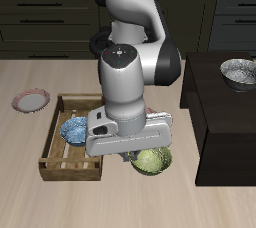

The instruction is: Place the green bowl onto the plate that is in the center of the table

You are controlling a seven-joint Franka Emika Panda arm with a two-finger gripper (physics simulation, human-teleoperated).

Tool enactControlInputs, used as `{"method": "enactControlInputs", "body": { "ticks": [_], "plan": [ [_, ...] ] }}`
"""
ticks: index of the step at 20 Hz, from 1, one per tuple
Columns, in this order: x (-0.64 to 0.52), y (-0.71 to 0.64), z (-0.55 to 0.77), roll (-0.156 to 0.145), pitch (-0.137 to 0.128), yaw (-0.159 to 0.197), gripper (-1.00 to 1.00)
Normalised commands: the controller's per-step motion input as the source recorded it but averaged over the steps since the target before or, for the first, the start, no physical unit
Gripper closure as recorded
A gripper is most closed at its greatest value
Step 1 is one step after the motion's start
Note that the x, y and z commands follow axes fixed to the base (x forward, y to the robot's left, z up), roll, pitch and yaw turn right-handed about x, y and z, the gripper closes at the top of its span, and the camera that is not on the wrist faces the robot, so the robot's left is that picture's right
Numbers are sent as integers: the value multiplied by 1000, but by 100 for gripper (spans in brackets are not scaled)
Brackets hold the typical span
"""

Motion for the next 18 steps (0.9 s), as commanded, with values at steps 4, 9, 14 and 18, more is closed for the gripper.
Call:
{"method": "enactControlInputs", "body": {
  "ticks": [4,9,14,18],
  "plan": [
    [-342,-108,386,-20,-104,32,100],
    [-366,-58,263,2,-71,24,100],
    [-311,-119,190,-25,-55,-2,100],
    [-350,-35,155,-9,-61,27,100]
  ]
}}
